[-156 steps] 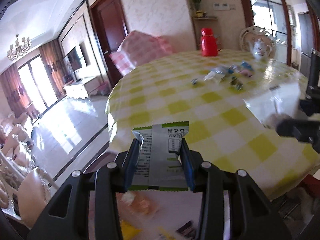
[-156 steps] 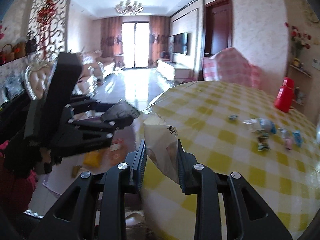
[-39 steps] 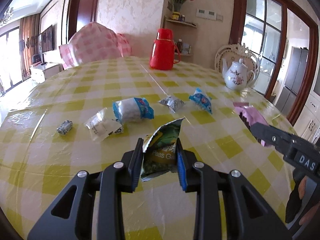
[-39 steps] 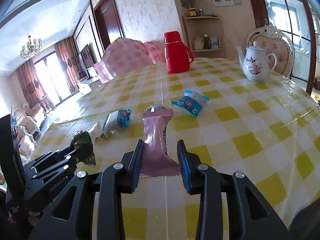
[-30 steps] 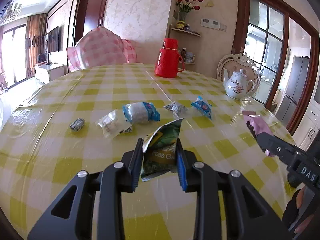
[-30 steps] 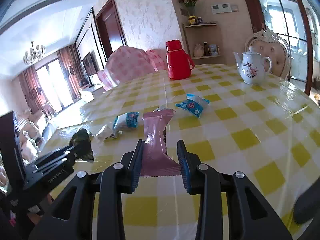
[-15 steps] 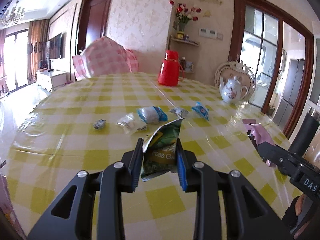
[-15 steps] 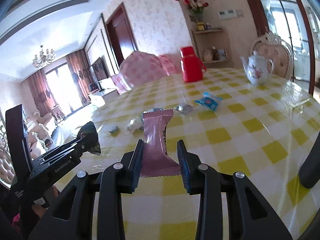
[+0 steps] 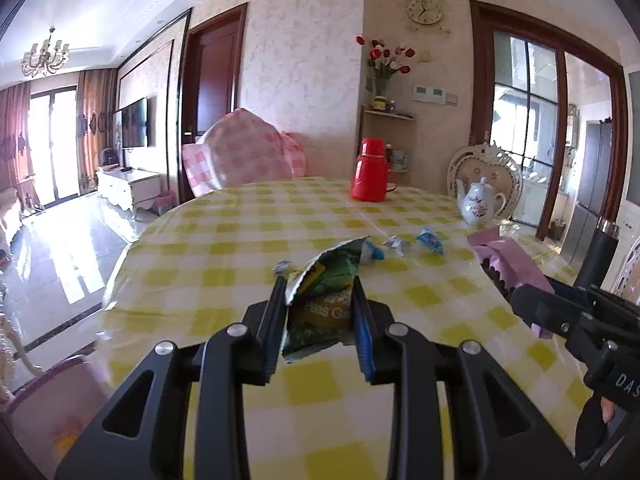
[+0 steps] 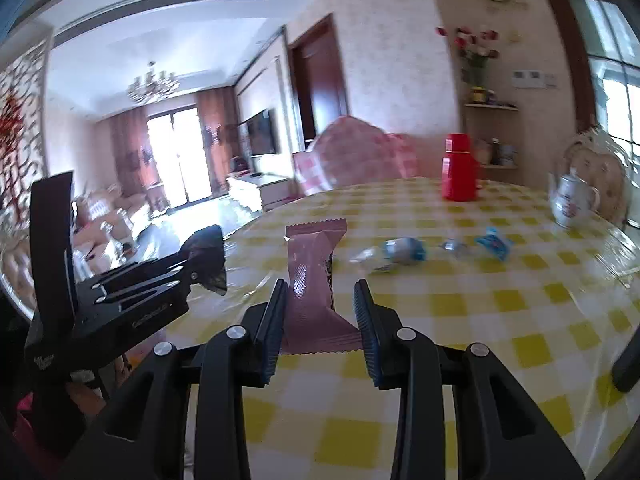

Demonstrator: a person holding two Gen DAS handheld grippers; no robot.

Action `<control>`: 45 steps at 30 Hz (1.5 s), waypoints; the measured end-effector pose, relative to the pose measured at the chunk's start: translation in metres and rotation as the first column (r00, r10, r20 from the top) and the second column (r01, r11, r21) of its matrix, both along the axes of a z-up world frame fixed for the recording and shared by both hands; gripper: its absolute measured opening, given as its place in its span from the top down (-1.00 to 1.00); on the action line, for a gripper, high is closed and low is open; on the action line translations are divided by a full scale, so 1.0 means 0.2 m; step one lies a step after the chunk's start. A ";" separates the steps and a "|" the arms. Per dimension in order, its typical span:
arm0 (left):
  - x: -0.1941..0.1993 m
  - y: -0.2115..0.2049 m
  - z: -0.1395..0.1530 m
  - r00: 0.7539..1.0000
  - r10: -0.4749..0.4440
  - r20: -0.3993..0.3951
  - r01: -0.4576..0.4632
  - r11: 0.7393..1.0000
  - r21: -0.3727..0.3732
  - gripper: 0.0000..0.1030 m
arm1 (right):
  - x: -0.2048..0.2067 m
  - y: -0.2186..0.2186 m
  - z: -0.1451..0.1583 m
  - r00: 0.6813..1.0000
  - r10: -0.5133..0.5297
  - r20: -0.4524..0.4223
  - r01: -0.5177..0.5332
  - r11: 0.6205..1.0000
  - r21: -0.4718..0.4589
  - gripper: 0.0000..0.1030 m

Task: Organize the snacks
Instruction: 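Carry the pink bar and green packet over the purple box with both tools, then open both tools to drop the snacks into the box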

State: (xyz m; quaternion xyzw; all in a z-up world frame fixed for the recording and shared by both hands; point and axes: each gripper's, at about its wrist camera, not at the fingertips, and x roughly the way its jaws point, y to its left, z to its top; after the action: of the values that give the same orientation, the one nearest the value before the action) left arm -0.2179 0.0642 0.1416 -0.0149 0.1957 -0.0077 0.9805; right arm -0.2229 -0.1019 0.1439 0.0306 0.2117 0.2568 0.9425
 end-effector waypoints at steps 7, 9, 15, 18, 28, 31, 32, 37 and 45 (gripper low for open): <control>-0.14 0.30 -0.05 0.993 0.087 -0.075 -0.085 0.996 0.029 0.40 | -0.10 0.30 -0.03 0.990 0.137 -0.034 -0.138 0.990 -0.039 0.34; -0.15 0.37 -0.08 0.989 0.106 -0.103 -0.103 0.994 0.032 0.40 | -0.12 0.40 -0.05 0.981 0.184 -0.062 -0.188 0.981 -0.051 0.34; -0.19 0.64 -0.19 0.966 0.166 -0.198 -0.161 0.986 0.039 0.40 | -0.21 0.70 -0.15 0.937 0.319 -0.143 -0.332 0.940 -0.083 0.34; -0.22 0.77 -0.22 0.955 0.196 -0.223 -0.194 0.981 0.029 0.40 | -0.25 0.83 -0.19 0.915 0.370 -0.164 -0.389 0.916 -0.102 0.34; -0.32 1.12 -0.30 0.912 0.309 -0.269 -0.313 0.949 0.028 0.38 | -0.37 1.13 -0.29 0.849 0.477 -0.225 -0.516 0.841 -0.164 0.34; -0.34 1.19 -0.31 0.898 0.338 -0.281 -0.344 0.939 0.030 0.37 | -0.38 1.18 -0.32 0.820 0.513 -0.255 -0.557 0.817 -0.149 0.33; -0.35 1.21 -0.31 0.894 0.347 -0.283 -0.353 0.935 0.033 0.37 | -0.38 1.20 -0.34 0.808 0.525 -0.266 -0.572 0.808 -0.140 0.32; -0.38 1.28 -0.31 0.862 0.420 -0.283 -0.429 0.903 0.032 -0.30 | -0.36 1.22 -0.37 0.755 0.578 -0.310 -0.620 0.783 -0.048 0.22; -0.32 1.19 -0.30 0.862 0.427 -0.273 -0.442 0.897 0.006 -0.83 | -0.17 0.96 -0.35 0.843 0.452 -0.290 -0.480 0.877 -0.030 0.13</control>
State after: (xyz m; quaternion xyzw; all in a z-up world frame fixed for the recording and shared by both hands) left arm -0.2828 0.3029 0.0811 -0.0872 0.3176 0.2098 0.9206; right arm -0.2579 0.0911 0.0747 -0.0343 0.3539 0.4605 0.8133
